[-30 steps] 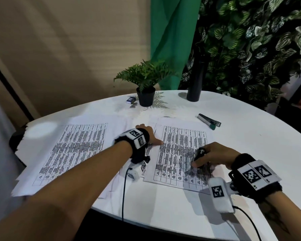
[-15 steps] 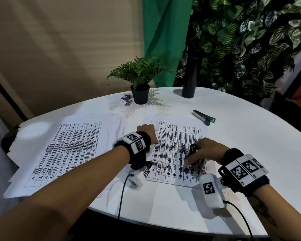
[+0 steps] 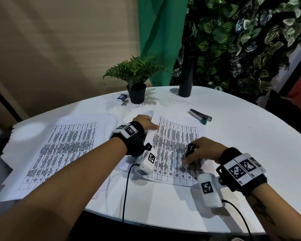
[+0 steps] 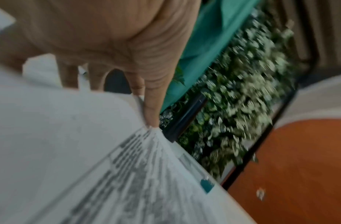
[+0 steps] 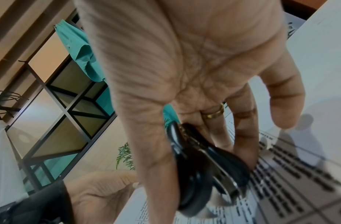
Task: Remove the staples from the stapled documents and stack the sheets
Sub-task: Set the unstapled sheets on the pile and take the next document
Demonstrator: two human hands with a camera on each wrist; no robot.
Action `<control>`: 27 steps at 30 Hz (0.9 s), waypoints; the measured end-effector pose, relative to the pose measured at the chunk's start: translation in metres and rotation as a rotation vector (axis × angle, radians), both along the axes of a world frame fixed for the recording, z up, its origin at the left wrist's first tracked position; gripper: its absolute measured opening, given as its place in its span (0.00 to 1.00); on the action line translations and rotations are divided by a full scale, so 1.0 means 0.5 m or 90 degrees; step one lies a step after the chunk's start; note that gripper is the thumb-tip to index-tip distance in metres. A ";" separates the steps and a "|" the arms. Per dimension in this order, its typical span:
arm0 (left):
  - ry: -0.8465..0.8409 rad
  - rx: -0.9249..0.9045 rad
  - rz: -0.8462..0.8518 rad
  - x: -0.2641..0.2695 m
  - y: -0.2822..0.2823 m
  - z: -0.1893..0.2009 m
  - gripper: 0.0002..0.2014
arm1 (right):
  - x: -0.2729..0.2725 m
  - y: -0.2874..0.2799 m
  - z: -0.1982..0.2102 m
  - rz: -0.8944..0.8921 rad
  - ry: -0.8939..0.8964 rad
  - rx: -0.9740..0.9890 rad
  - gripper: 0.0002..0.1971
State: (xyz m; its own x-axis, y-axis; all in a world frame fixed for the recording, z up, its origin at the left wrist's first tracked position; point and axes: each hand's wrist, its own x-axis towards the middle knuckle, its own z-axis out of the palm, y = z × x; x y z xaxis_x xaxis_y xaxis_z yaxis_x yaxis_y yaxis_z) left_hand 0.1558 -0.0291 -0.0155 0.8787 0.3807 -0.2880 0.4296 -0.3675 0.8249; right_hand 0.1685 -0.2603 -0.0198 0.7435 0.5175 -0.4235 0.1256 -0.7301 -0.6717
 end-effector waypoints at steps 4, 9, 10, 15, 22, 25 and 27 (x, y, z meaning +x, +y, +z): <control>-0.018 -0.051 0.049 -0.002 0.017 0.002 0.17 | -0.002 -0.006 0.002 -0.006 0.014 0.005 0.17; -0.053 -0.009 0.090 -0.012 0.024 -0.009 0.15 | -0.003 -0.006 0.003 -0.009 0.016 0.013 0.16; -0.049 0.024 0.088 -0.014 0.021 -0.008 0.15 | -0.004 -0.005 0.003 -0.007 0.016 0.014 0.15; -0.067 0.175 0.063 -0.025 0.002 0.010 0.13 | -0.001 -0.005 -0.001 0.002 0.000 0.006 0.17; -0.265 0.042 0.050 -0.047 0.008 0.021 0.14 | 0.016 -0.025 0.006 -0.141 0.007 0.166 0.12; -0.334 -0.055 0.067 -0.063 0.033 0.009 0.13 | 0.029 -0.033 0.011 -0.235 0.040 0.316 0.10; -0.368 -0.093 0.068 -0.071 0.044 0.006 0.12 | 0.033 -0.035 0.018 -0.269 0.077 0.417 0.07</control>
State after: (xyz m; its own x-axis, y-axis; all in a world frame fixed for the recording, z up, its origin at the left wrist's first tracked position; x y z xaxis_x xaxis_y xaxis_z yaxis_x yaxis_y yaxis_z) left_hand 0.1200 -0.0071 -0.0123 0.8674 0.4681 0.1691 -0.0753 -0.2124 0.9743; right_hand 0.1851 -0.2780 -0.0110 0.9012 0.3738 -0.2195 -0.1748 -0.1502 -0.9731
